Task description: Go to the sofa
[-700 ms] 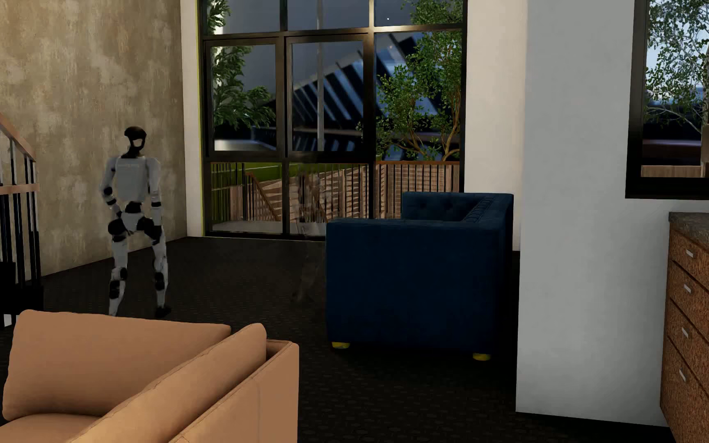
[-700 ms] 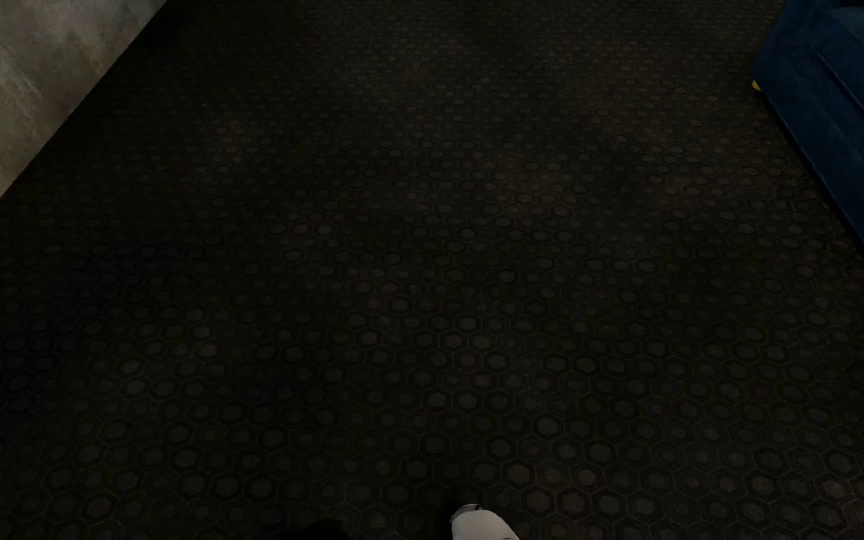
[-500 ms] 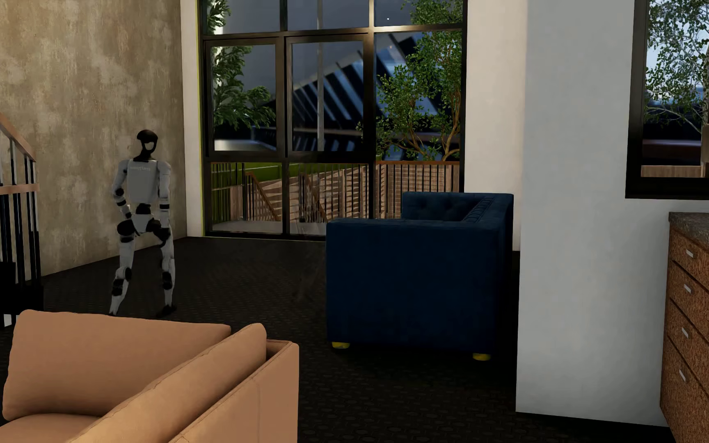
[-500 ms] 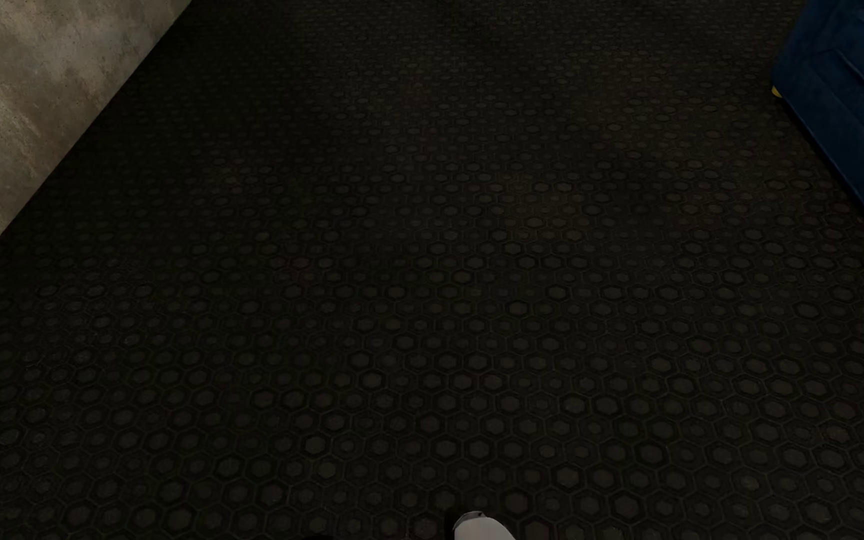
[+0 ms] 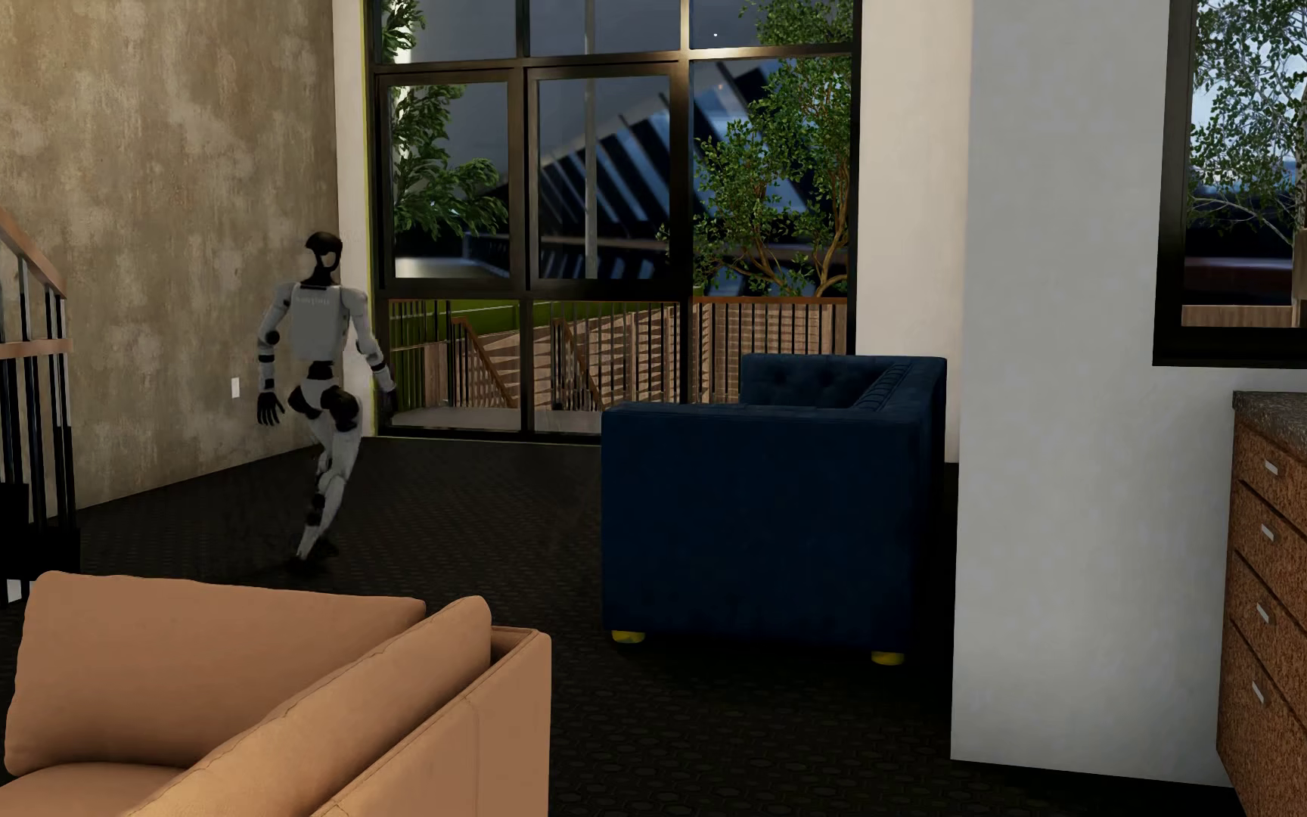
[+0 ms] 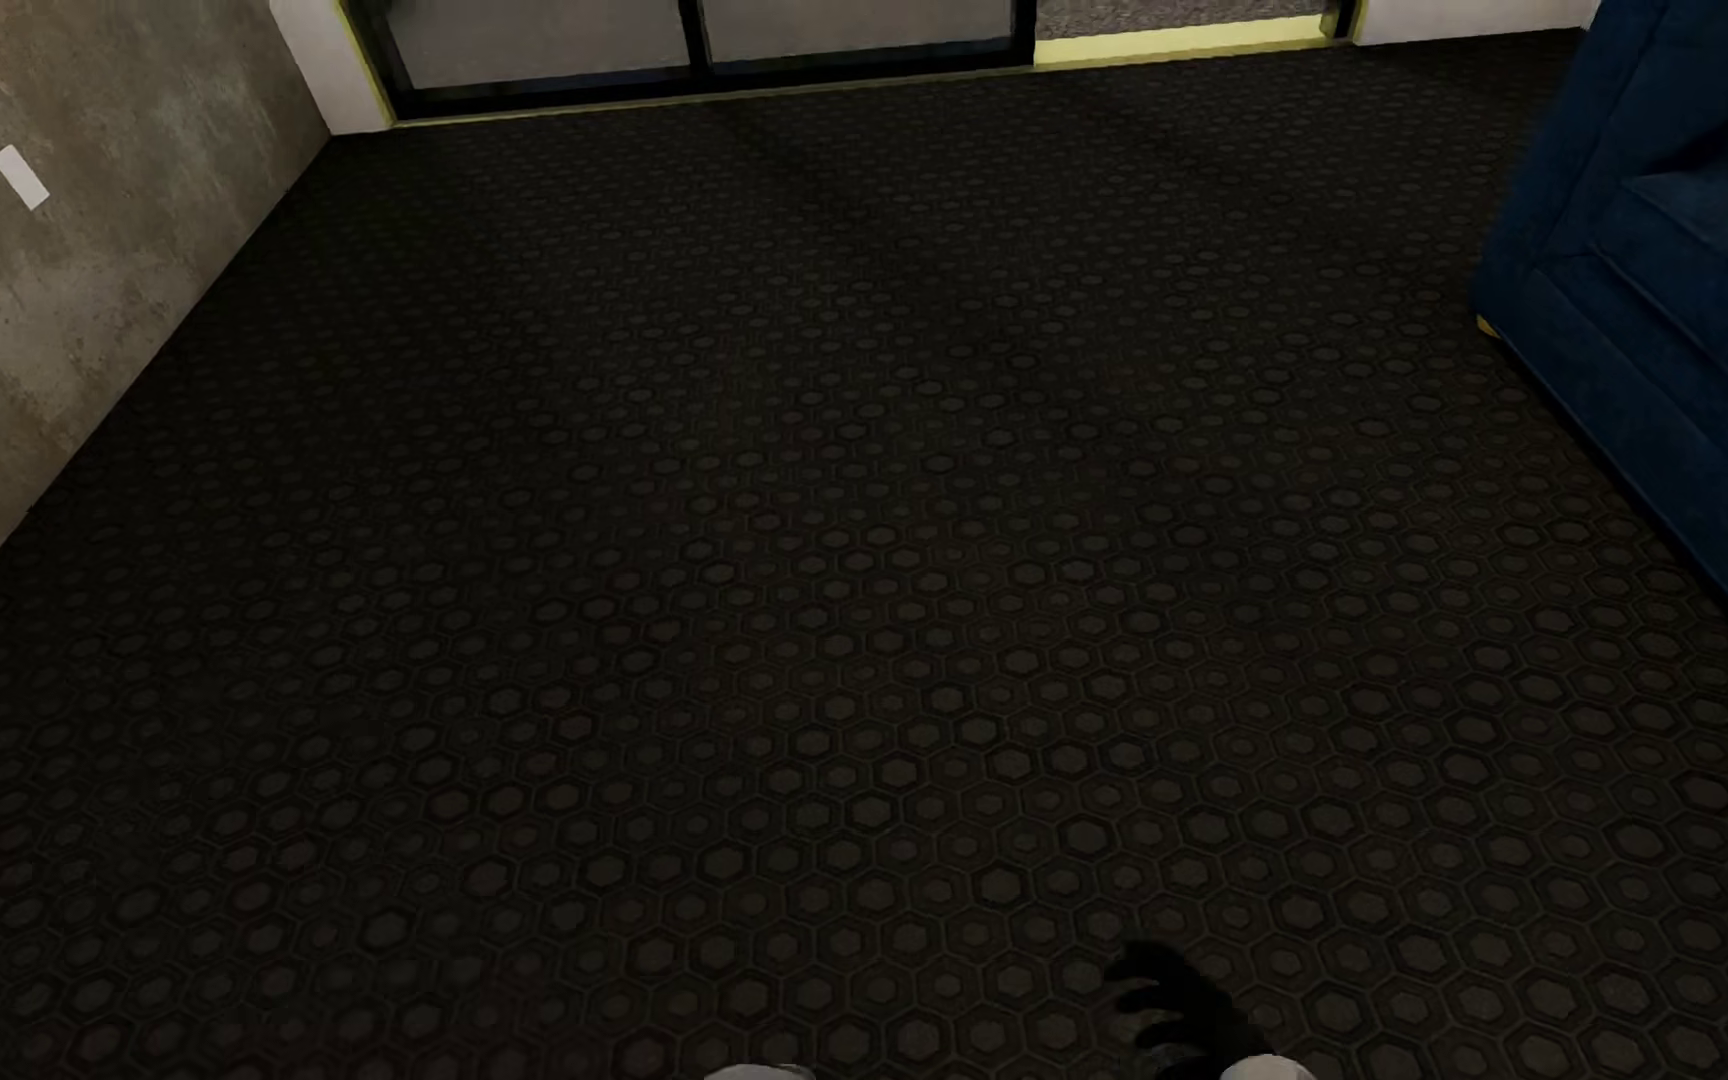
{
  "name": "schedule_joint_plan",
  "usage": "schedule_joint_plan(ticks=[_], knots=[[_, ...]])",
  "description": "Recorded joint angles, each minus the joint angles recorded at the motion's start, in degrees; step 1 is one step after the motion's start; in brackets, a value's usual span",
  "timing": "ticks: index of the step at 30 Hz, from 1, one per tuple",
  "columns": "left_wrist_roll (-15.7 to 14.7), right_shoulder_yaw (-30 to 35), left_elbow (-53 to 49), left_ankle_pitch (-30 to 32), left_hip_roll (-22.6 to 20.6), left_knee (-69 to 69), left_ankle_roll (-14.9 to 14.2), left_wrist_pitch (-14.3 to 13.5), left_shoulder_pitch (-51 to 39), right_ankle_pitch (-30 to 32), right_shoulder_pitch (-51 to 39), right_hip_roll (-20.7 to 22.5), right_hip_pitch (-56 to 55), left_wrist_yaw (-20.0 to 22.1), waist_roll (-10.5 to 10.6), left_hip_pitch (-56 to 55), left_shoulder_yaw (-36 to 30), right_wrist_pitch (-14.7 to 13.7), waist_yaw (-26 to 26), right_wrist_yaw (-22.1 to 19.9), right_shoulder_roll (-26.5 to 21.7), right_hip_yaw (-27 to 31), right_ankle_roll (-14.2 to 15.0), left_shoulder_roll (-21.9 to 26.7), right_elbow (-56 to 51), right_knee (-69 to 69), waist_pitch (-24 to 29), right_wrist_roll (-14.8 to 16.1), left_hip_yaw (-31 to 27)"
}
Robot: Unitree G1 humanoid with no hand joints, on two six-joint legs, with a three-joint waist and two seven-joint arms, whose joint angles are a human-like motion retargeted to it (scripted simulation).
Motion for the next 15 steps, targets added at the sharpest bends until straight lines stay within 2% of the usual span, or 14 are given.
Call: schedule_joint_plan(ticks=[3, 4, 6, 7, 8, 9, 11, 13, 14, 15], knots=[[0.0, -1.6, -0.4, 7.1, 1.3, -18.2, 0.0, 0.0, 1.7, -5.7, 1.0, -2.0, 7.5, 0.0, 0.0, -0.9, -0.2, 0.0, 1.8, 0.0, 0.2, 0.0, 0.0, 0.1, -9.1, -1.7, -0.8, 0.0, 0.0], [0.0, -1.8, -0.3, 8.0, 1.7, -20.0, 0.0, 0.0, 2.1, -6.7, 2.1, -2.6, 9.2, 0.0, -0.1, -0.9, 0.7, 0.0, 2.5, 0.0, 0.4, 0.0, 0.0, -0.1, -11.1, -1.6, -0.9, 0.0, 0.0], [0.0, -0.6, -0.1, 6.0, 1.1, -18.0, 0.0, 0.0, 2.4, -6.6, 4.5, -4.1, 11.1, 0.0, -1.0, -1.6, 2.9, 0.0, 3.3, 0.0, 1.4, 0.0, 0.0, -0.2, -11.4, -0.1, -1.3, 0.0, 0.0], [0.0, 0.8, 0.4, 8.8, 0.0, -15.7, 0.0, 0.0, 2.1, -5.4, 5.9, -5.1, 11.6, 0.0, -2.0, -2.3, 2.9, 0.0, 3.1, 0.0, 2.0, 0.0, 0.0, -0.2, -9.3, 1.2, -1.8, 0.0, 0.0], [0.0, 2.8, 1.0, 11.1, -1.5, -12.9, 0.0, 0.0, 1.5, -3.1, 7.1, -6.3, 12.0, 0.0, -3.3, -3.0, 1.9, 0.0, 2.3, 0.0, 2.8, 0.0, 0.0, 0.0, -5.3, 3.0, -2.4, 0.0, 0.0], [0.0, 5.1, 1.7, 10.8, -2.9, -10.5, 0.0, 0.0, 0.4, 0.7, 8.4, -7.5, 12.1, 0.0, -4.6, -2.5, 0.2, 0.0, 1.4, 0.0, 3.8, 0.0, 0.0, 0.2, 0.4, 5.8, -2.7, 0.0, 0.0], [0.0, 11.9, 1.8, 5.9, -3.5, -8.2, 0.0, 0.0, -2.7, 12.7, 10.1, -9.8, 8.0, 0.0, -6.3, 2.2, -2.5, 0.0, 0.3, 0.0, 4.8, 0.0, 0.0, 0.6, 13.0, 16.8, -2.3, 0.0, 0.0], [0.0, 21.5, -1.5, -0.4, -4.3, -8.5, 0.0, 0.0, -5.7, 23.8, 11.9, -12.2, -3.0, 0.0, -7.4, 7.5, -2.0, 0.0, -1.7, 0.0, 3.2, 0.0, 0.0, 1.3, 17.3, 34.5, -1.4, 0.0, 0.0], [0.0, 23.2, -3.8, -3.8, -4.8, -8.6, 0.0, 0.0, -6.9, 24.4, 13.4, -12.4, -8.9, 0.0, -7.8, 10.0, -1.1, 0.0, -3.4, 0.0, 1.9, 0.0, 0.0, 2.0, 16.2, 43.7, -0.8, 0.0, 0.0], [0.0, 22.2, -6.0, -7.0, -5.0, -8.9, 0.0, 0.0, -7.9, 21.5, 15.2, -11.7, -14.3, 0.0, -7.8, 12.8, 0.3, 0.0, -5.5, 0.0, 0.9, 0.0, 0.0, 2.6, 14.4, 51.1, -0.2, 0.0, 0.0]])
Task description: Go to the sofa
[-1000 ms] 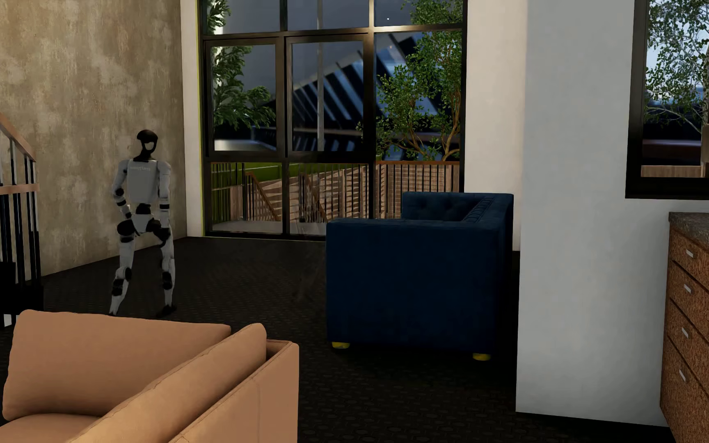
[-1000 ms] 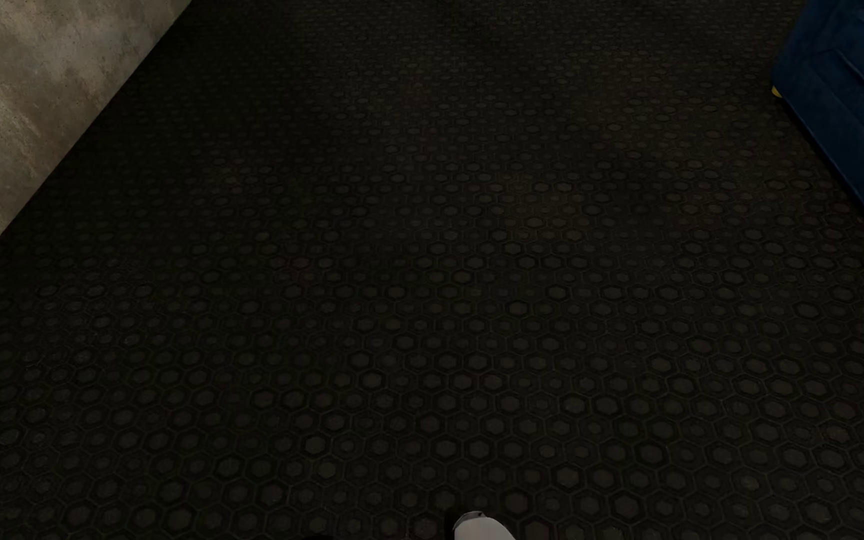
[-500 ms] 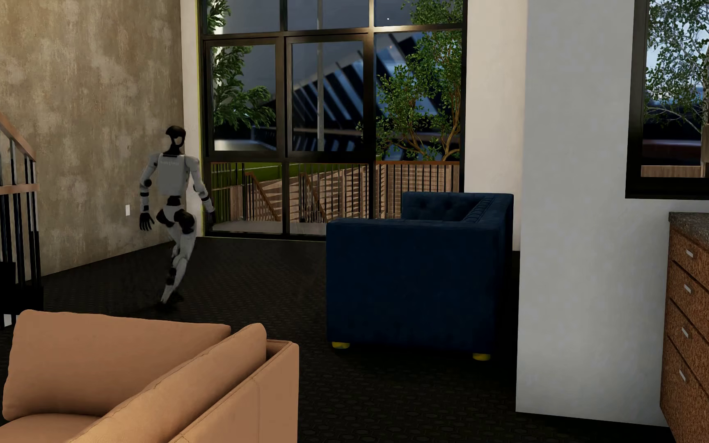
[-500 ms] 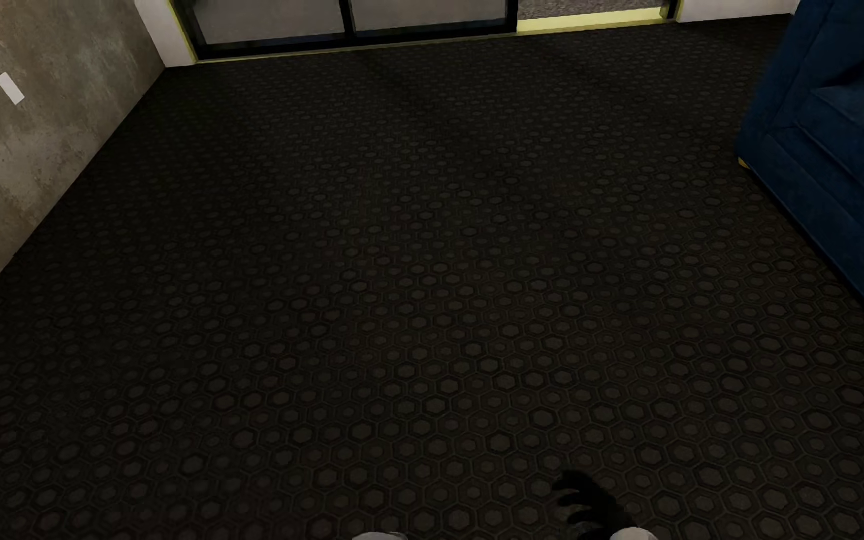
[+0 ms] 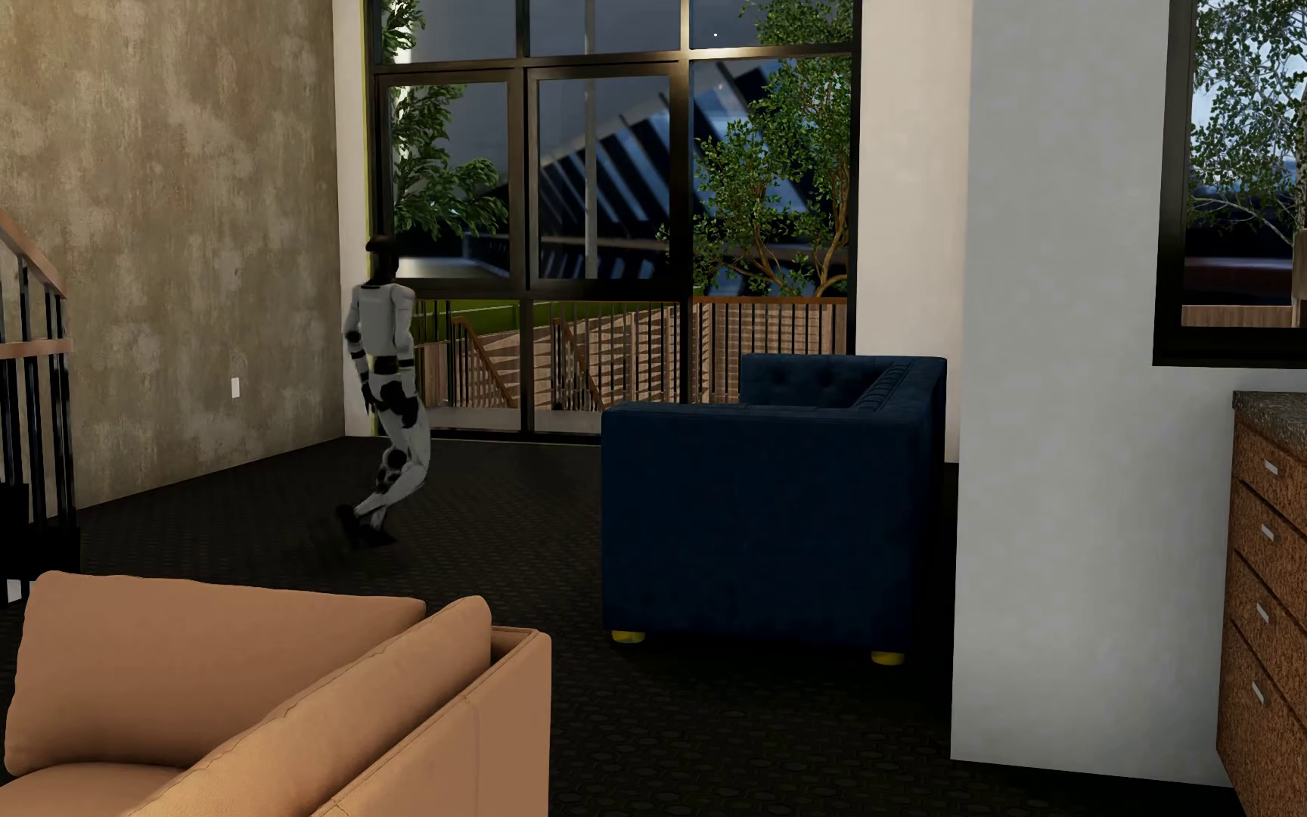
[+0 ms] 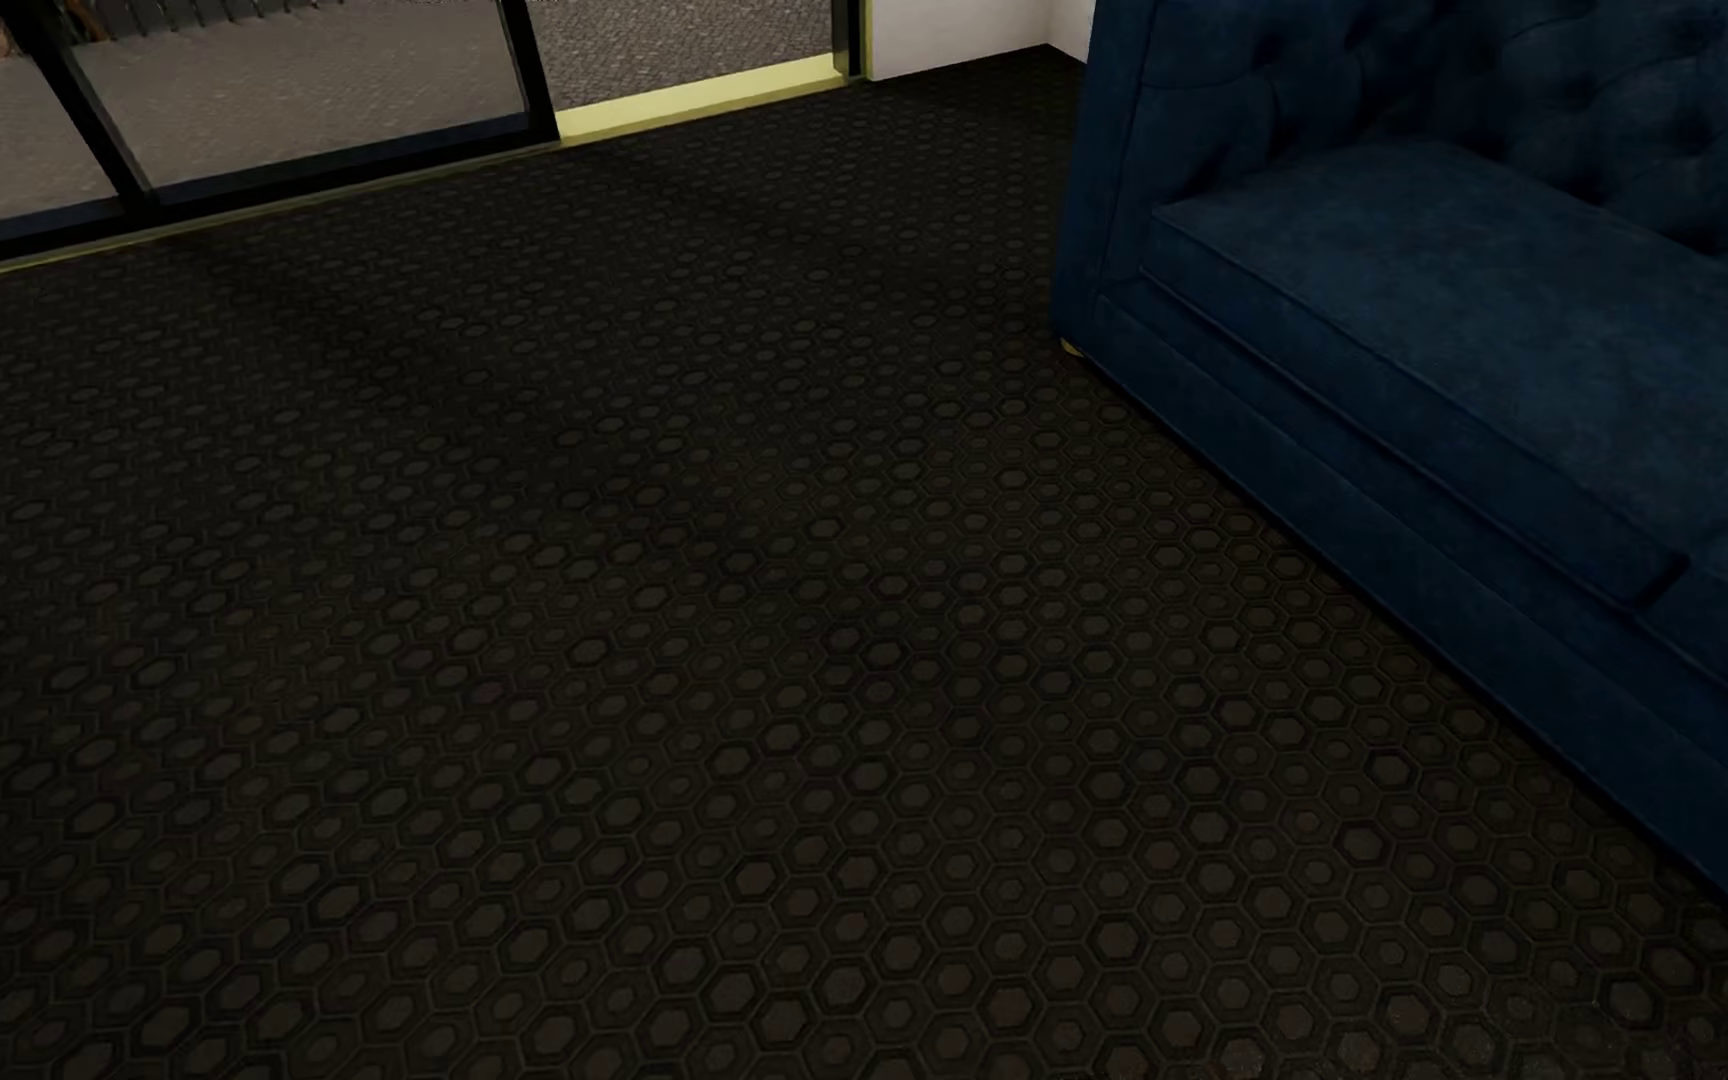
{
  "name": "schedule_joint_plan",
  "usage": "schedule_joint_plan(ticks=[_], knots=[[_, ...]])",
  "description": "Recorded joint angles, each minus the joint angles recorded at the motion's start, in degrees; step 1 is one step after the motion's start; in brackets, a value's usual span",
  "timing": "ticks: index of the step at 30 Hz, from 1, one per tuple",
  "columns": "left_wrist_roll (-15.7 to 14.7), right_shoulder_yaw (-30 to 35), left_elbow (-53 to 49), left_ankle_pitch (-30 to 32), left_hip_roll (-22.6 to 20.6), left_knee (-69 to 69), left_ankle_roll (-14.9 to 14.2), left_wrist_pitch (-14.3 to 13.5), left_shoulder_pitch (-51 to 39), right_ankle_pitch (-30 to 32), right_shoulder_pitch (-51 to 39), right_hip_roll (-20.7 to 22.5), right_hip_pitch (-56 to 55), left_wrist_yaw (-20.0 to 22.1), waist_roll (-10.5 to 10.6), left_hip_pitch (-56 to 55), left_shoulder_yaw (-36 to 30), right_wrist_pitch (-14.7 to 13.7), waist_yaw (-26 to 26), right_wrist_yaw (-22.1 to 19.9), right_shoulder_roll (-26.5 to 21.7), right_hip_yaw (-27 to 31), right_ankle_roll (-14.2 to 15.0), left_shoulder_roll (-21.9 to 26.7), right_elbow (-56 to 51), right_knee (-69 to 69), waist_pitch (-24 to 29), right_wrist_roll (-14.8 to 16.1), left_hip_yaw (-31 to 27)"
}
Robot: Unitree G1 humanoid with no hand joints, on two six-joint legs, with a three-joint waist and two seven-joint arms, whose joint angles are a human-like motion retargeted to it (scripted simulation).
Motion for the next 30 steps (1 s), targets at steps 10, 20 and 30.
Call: schedule_joint_plan(ticks=[10, 20, 30], knots=[[0.0, -18.2, -19.7, -23.0, 1.2, -6.7, 0.0, 0.0, -13.1, -16.0, 7.0, 2.4, -15.2, 0.0, -0.2, 26.2, 21.0, 0.0, -18.1, 0.0, 3.2, 0.0, 0.0, 2.2, -3.5, -49.2, -0.3, 0.0, 0.0], [0.0, -17.3, -10.2, 18.1, 11.6, 34.3, 0.0, 0.0, -2.6, -9.6, 3.9, 12.4, -4.7, 0.0, 13.0, 9.1, -0.9, 0.0, -14.6, 0.0, 1.0, 0.0, 0.0, -3.3, -2.8, -44.9, -4.0, 0.0, 0.0], [0.0, -27.9, 6.5, 13.8, 9.6, -4.3, 0.0, 0.0, 12.4, -20.4, -8.9, 9.8, 14.9, 0.0, 10.9, -8.5, -0.7, 0.0, 8.1, 0.0, -2.9, 0.0, 0.0, -3.0, -17.1, -49.0, -1.4, 0.0, 0.0]])
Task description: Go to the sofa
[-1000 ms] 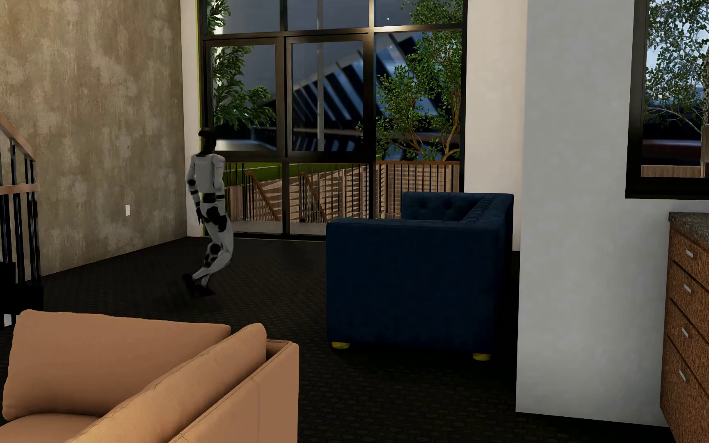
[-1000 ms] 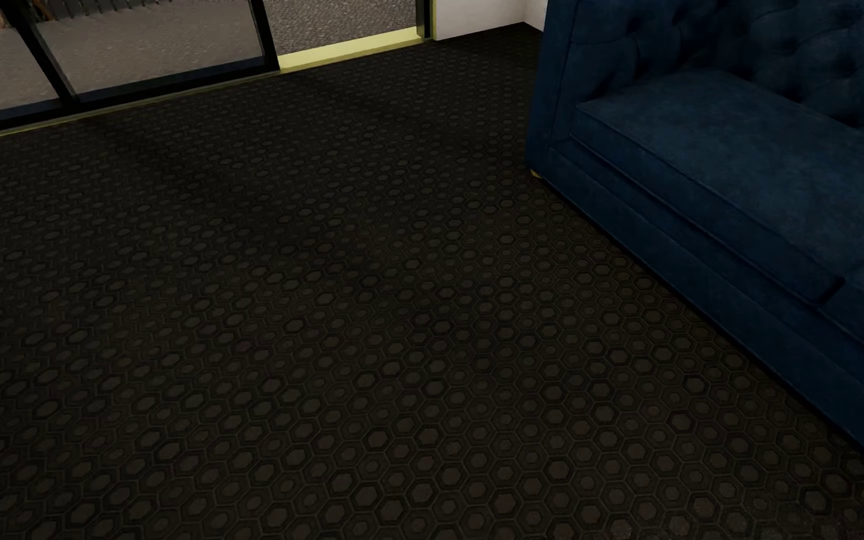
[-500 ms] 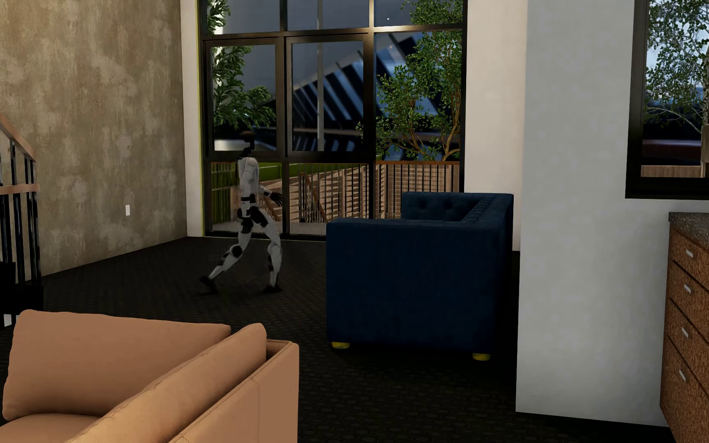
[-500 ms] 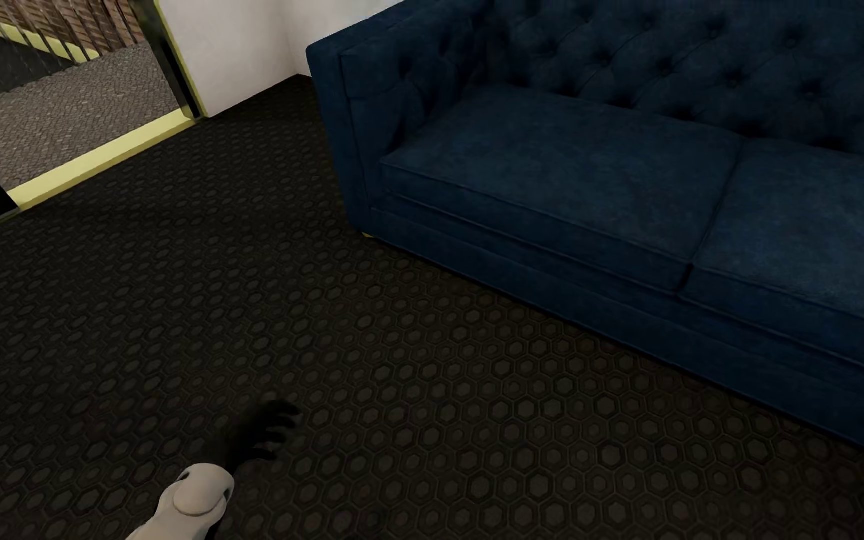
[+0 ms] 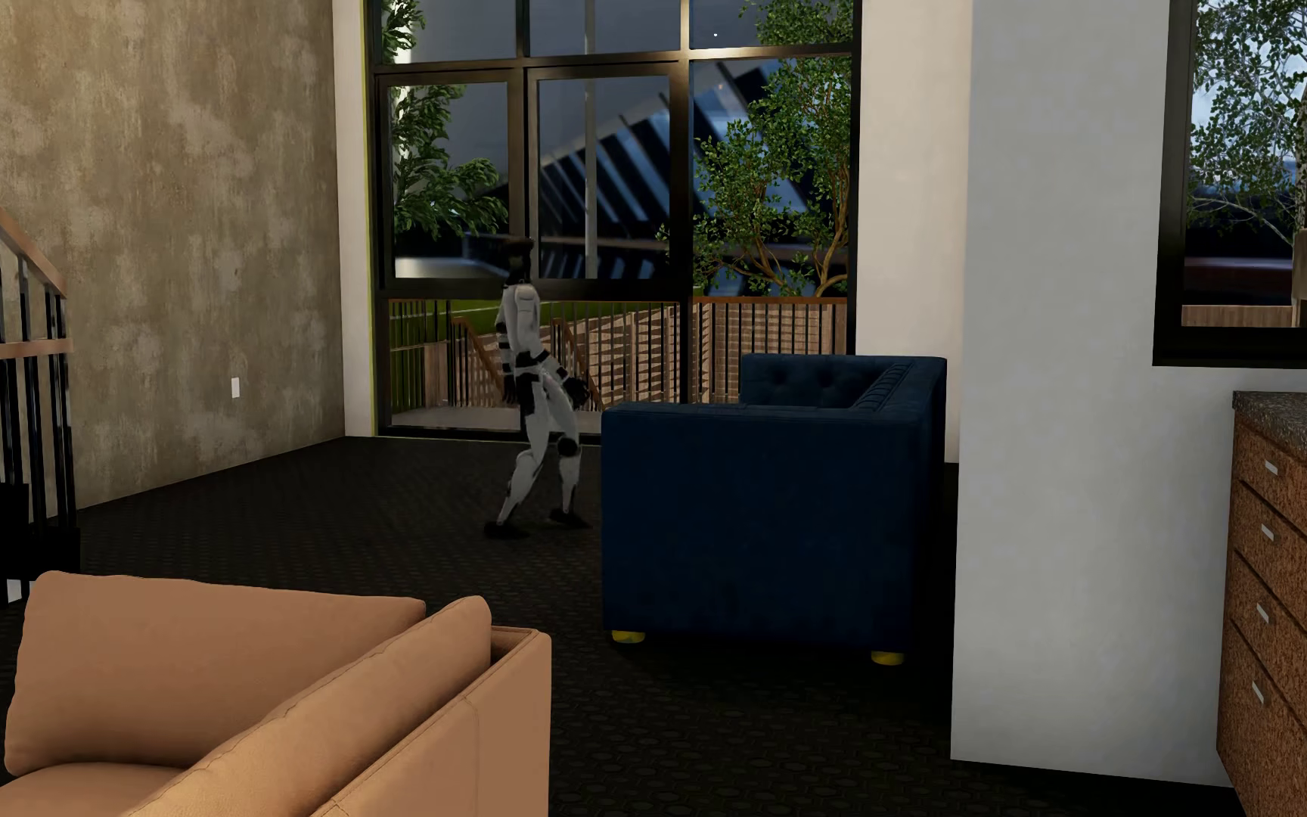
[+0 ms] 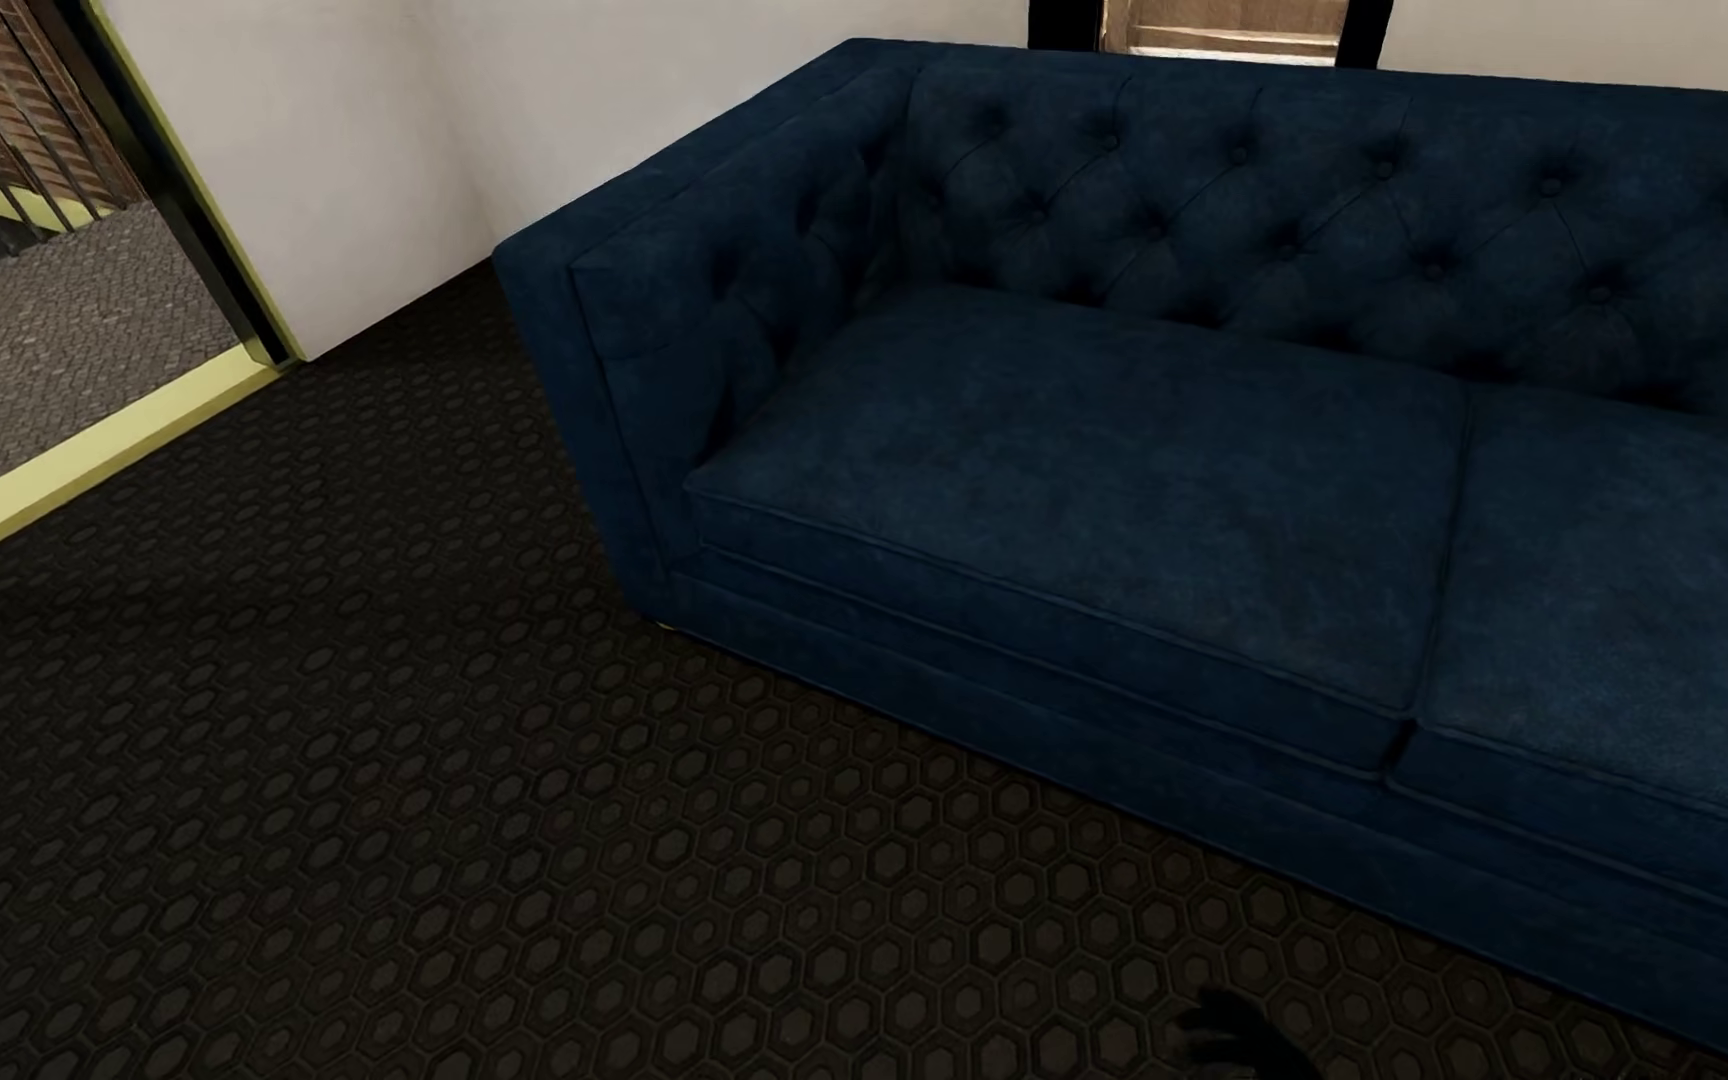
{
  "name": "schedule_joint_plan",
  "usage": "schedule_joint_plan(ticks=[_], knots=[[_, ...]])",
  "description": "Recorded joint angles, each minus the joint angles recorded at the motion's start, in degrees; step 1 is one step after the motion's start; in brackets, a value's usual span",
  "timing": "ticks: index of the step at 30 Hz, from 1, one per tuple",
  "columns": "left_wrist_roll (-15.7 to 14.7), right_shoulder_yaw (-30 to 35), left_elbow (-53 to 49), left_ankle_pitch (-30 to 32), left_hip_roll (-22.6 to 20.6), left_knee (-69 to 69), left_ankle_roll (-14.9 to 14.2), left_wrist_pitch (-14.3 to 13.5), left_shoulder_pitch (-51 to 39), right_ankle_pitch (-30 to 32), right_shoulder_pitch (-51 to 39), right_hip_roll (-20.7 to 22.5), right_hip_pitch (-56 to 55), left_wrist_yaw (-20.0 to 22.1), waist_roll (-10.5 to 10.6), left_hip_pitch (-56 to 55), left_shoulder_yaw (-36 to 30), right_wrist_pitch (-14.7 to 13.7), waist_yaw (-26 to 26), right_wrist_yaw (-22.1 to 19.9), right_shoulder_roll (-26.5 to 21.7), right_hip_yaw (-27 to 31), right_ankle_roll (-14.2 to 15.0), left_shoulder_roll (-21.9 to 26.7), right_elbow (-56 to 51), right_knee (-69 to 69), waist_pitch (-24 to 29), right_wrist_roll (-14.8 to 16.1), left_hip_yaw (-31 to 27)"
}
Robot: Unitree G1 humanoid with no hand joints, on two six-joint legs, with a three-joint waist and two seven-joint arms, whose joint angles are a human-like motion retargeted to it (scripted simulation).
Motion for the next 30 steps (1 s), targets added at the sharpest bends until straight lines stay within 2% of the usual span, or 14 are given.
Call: schedule_joint_plan(ticks=[3, 5, 6, 8, 11, 13, 14, 16, 19, 21, 23, 26, 30], knots=[[0.0, -1.1, -0.3, 2.2, -0.4, -8.1, 0.0, 0.0, 0.9, -2.9, 1.8, -1.6, 4.5, 0.0, 0.9, 1.5, 0.7, 0.0, -0.7, 0.0, -0.5, 0.0, 0.0, -0.5, -4.4, -0.5, -0.1, 0.0, 0.0], [0.0, -0.3, -0.9, -1.2, -1.0, -7.0, 0.0, 0.0, -0.4, -4.0, 4.2, -3.0, 5.9, 0.0, 0.9, 1.1, 0.8, 0.0, -1.1, 0.0, 0.1, 0.0, 0.0, -0.3, -2.8, -0.1, -1.3, 0.0, 0.0], [0.0, 1.2, -1.0, 0.9, -1.3, -6.1, 0.0, 0.0, -1.3, -4.0, 5.4, -3.9, 6.3, 0.0, 0.8, 0.9, 1.3, 0.0, -1.3, 0.0, 0.5, 0.0, 0.0, -0.2, -0.2, 0.1, -2.1, 0.0, 0.0], [0.0, 6.1, -1.1, 3.5, -2.7, -3.4, 0.0, 0.0, -4.0, -2.0, 6.8, -6.5, 7.3, 0.0, -0.8, 0.7, 2.1, 0.0, -2.4, 0.0, 2.0, 0.0, 0.0, 0.3, 10.3, 1.0, -3.1, 0.0, 0.0], [0.0, 18.3, -2.7, -1.5, -5.3, -0.7, 0.0, 0.0, -10.0, 5.3, 8.7, -10.5, 5.9, 0.0, -3.9, 4.7, 3.6, 0.0, -4.2, 0.0, 4.9, 0.0, 0.0, 1.5, 26.6, 7.9, -2.9, 0.0, 0.0], [0.0, 26.3, -7.0, -5.2, -6.2, -0.8, 0.0, 0.0, -13.0, 10.4, 11.5, -13.1, -1.1, 0.0, -5.5, 8.6, 8.1, 0.0, -4.5, 0.0, 4.6, 0.0, 0.0, 2.6, 24.4, 19.7, -1.9, 0.0, 0.0], [0.0, 27.7, -9.4, -7.0, -6.6, -0.8, 0.0, 0.0, -14.1, 13.1, 12.4, -13.7, -5.6, 0.0, -6.4, 10.3, 10.5, 0.0, -5.2, 0.0, 4.4, 0.0, 0.0, 3.2, 21.6, 27.3, -1.0, 0.0, 0.0], [0.0, 23.9, -12.1, -10.0, -7.9, -1.5, 0.0, 0.0, -16.2, 17.6, 13.1, -13.3, -14.7, 0.0, -7.6, 12.9, 14.7, 0.0, -9.0, 0.0, 5.0, 0.0, 0.0, 4.5, 18.2, 41.3, 0.3, 0.0, 0.0], [0.0, 14.1, -10.6, -11.7, -8.0, -2.9, 0.0, 0.0, -20.8, 12.3, 11.9, -10.8, -23.2, 0.0, -7.8, 16.8, 17.7, 0.0, -15.8, 0.0, 7.1, 0.0, 0.0, 5.3, 14.2, 47.8, 2.3, 0.0, 0.0], [0.0, 14.1, -10.9, -12.6, -7.6, -2.4, 0.0, 0.0, -23.5, 10.0, 10.2, -10.2, -24.6, 0.0, -7.4, 17.5, 14.6, 0.0, -19.4, 0.0, 6.8, 0.0, 0.0, 5.7, 10.1, 39.3, 3.5, 0.0, 0.0], [0.0, 16.0, -13.1, -14.8, -7.0, -0.5, 0.0, 0.0, -25.7, 10.7, 7.7, -9.1, -23.6, 0.0, -6.4, 16.4, 10.4, 0.0, -21.3, 0.0, 5.9, 0.0, 0.0, 5.5, 8.4, 27.1, 4.9, 0.0, 0.0], [0.0, 17.1, -17.7, -16.9, -6.2, 1.1, 0.0, 0.0, -26.6, 10.8, 4.8, -8.0, -20.3, 0.0, -4.7, 15.8, 6.2, 0.0, -20.8, 0.0, 4.5, 0.0, 0.0, 3.5, 11.6, 14.6, 6.0, 0.0, 0.0], [0.0, 13.2, -20.7, -17.0, -6.0, -2.7, 0.0, 0.0, -19.7, 9.9, 4.5, -7.8, -14.7, 0.0, -5.2, 20.6, 5.5, 0.0, -16.7, 0.0, 5.3, 0.0, 0.0, 0.5, 15.6, 7.8, 3.5, 0.0, 0.0]])
